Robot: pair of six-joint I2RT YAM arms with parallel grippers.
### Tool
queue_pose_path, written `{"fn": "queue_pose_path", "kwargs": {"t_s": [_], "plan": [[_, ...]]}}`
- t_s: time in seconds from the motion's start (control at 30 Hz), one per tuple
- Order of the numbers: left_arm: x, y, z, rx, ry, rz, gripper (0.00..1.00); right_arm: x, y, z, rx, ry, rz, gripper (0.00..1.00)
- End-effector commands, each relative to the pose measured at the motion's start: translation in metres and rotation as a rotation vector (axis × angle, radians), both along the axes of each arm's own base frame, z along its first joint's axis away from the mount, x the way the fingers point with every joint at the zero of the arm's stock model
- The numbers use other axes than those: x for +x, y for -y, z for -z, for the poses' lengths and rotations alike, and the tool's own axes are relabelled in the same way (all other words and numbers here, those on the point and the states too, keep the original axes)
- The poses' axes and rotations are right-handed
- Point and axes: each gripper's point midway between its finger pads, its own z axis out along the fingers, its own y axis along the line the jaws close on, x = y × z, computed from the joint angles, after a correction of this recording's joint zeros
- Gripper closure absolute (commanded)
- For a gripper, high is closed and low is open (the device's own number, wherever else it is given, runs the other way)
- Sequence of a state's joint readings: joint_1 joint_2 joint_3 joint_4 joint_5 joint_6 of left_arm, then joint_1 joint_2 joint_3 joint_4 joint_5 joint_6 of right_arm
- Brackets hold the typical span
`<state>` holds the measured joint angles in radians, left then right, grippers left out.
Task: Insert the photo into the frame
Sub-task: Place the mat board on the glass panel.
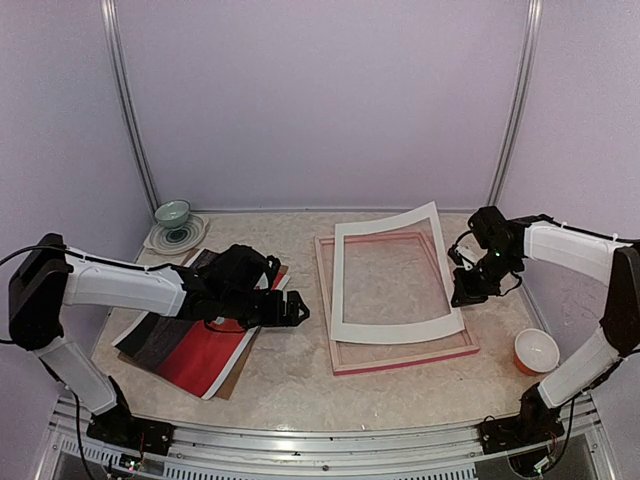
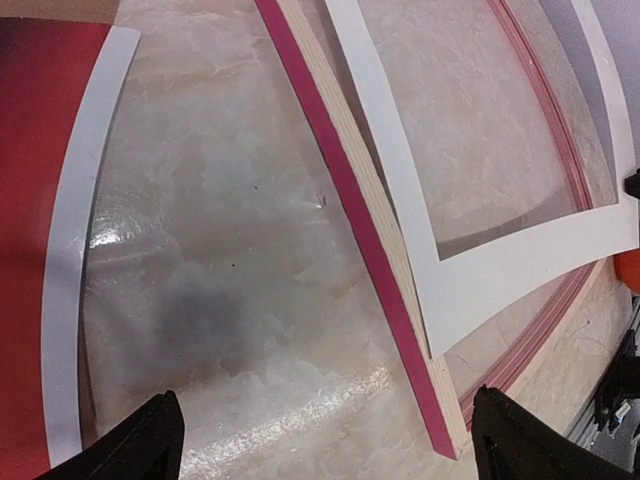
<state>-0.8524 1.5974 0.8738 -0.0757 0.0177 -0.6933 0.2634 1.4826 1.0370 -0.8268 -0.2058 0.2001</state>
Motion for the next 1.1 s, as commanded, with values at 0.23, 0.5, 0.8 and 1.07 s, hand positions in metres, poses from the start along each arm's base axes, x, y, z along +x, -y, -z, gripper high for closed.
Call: {"fn": "queue_pose_path", "kwargs": {"t_s": [0.23, 0.5, 0.8, 1.07], "plan": [[0.026, 0.035, -0.015, -0.022, 0.016, 0.041, 0.01, -0.001, 0.004, 0.011, -0.121, -0.007, -0.043, 0.87], [0.069, 0.049, 0.005, 0.099, 0.009, -0.013, 0.03, 0.005, 0.016, 0.013, -0.220, 0.003, -0.018, 0.87], [0.118, 0.043, 0.026, 0.186, 0.005, -0.089, 0.24, 0.010, 0.019, -0.002, -0.230, 0.055, 0.001, 0.87], [0.151, 0.045, 0.030, 0.222, 0.014, -0.092, 0.25, 0.008, 0.019, -0.017, -0.217, 0.109, 0.010, 0.87]]}}
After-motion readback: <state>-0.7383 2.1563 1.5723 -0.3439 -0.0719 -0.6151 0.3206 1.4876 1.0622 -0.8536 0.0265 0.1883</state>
